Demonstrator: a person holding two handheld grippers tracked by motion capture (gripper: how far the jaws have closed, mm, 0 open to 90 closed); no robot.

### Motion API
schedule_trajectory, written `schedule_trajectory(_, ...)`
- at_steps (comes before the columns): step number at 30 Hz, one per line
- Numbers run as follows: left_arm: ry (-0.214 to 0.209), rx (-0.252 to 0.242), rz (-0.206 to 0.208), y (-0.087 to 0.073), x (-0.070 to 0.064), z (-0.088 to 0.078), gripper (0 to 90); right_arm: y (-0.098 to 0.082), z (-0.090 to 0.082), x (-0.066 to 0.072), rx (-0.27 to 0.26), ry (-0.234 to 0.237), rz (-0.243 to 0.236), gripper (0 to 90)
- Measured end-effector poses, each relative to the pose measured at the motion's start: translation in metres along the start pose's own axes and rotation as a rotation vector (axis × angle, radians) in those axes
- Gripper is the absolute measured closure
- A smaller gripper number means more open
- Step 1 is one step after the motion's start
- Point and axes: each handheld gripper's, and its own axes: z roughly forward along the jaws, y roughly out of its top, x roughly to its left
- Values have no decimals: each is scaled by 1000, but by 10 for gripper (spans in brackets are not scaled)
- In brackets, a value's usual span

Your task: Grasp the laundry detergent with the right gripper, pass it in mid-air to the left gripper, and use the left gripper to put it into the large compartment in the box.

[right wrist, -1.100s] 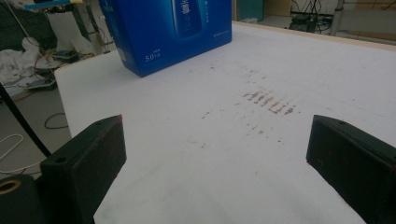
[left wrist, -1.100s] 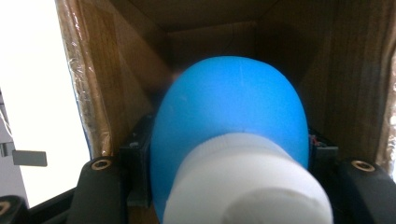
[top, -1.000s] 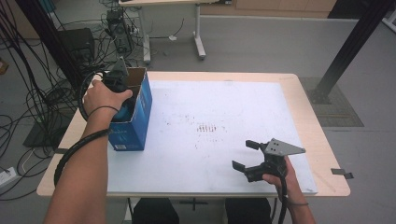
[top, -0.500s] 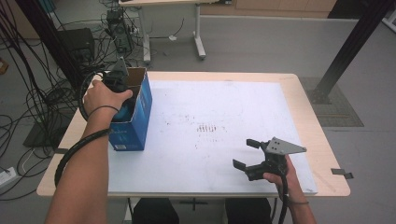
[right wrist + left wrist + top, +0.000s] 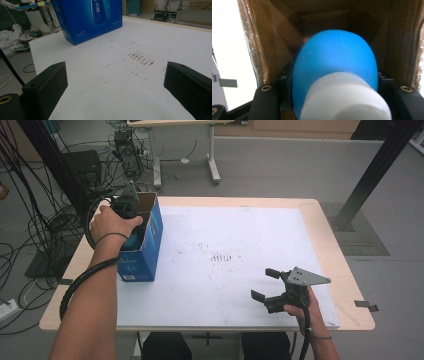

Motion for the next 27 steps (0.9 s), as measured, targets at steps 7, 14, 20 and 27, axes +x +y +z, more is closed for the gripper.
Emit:
schedule_trajectory(7, -3, -1, 1, -1, 0, 0, 376, 0, 2, 0, -4, 4, -1, 46)
schedule_trajectory(14, -1, 2, 2, -1, 0, 0, 376, 1, 1, 1, -3, 5, -5, 46)
schedule_trajectory(20, 0, 1, 2, -1, 0, -1, 376, 3, -1, 1, -10, -2, -11, 46)
schedule_trajectory(27, 5, -4, 3, -3, -2, -1, 376, 3, 0, 1, -6, -1, -10, 46)
